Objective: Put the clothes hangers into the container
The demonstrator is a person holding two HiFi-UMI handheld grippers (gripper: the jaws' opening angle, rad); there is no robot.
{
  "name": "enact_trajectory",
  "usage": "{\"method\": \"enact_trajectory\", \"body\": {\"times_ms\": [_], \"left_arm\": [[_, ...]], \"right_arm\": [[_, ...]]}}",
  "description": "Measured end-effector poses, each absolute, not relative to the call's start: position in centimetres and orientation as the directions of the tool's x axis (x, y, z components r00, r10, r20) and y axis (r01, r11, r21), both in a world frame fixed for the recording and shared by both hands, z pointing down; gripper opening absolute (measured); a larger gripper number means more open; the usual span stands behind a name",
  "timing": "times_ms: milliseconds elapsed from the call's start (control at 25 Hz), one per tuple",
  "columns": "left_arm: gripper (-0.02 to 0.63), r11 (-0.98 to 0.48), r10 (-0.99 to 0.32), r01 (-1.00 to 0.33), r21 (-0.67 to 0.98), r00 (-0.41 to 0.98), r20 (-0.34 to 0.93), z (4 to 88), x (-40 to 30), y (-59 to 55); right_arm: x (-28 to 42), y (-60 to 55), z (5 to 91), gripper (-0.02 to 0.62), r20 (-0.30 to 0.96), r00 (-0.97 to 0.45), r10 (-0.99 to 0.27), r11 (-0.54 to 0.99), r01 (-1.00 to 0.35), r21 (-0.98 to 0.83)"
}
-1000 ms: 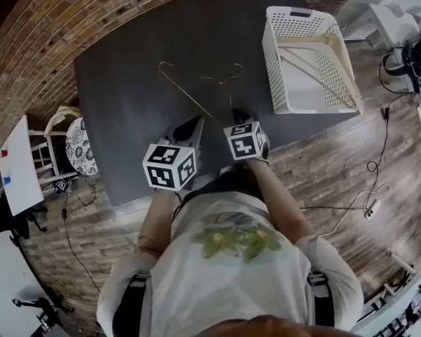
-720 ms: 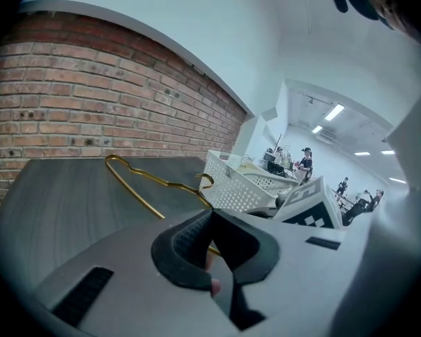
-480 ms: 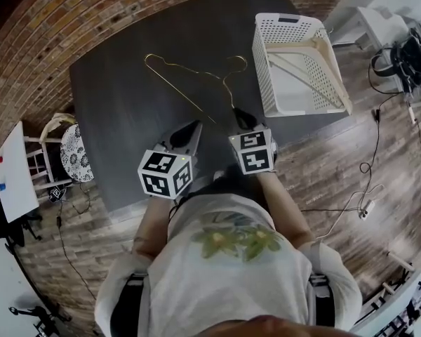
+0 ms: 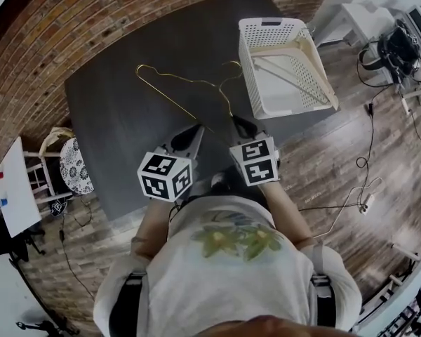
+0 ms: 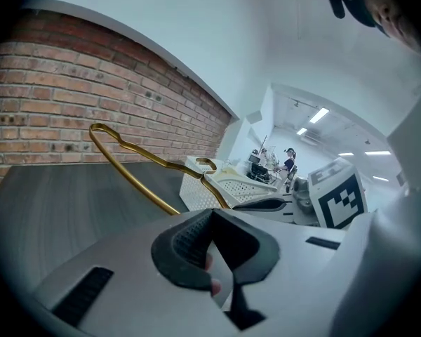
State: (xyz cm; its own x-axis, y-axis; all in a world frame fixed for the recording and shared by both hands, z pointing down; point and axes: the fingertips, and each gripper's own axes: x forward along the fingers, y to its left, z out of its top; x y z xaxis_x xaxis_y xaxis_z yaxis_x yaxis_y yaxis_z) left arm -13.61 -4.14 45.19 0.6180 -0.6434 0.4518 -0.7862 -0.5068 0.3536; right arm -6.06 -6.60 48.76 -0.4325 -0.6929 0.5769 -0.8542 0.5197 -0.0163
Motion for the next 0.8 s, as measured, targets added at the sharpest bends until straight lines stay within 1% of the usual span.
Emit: {"method": "enact_trajectory", "body": {"times_ms": [280, 800], "left_arm": [[0.029, -0.564, -0.619, -0.749, 0.348, 0.662, 0.422, 43.8, -10.9, -4.7], [0.029, -0.616, -0.577, -0.705, 0.35, 0.707, 0.409, 43.9, -6.8, -5.4]], "right_arm": [[-2.9, -6.3, 46.6, 0.038, 0.568, -0.377, -0.732, 0.488, -0.871, 0.051], [4.3, -6.6, 45.3, 0.038, 0.567, -0.252, -0.784, 0.386, -0.913, 0.128]]}}
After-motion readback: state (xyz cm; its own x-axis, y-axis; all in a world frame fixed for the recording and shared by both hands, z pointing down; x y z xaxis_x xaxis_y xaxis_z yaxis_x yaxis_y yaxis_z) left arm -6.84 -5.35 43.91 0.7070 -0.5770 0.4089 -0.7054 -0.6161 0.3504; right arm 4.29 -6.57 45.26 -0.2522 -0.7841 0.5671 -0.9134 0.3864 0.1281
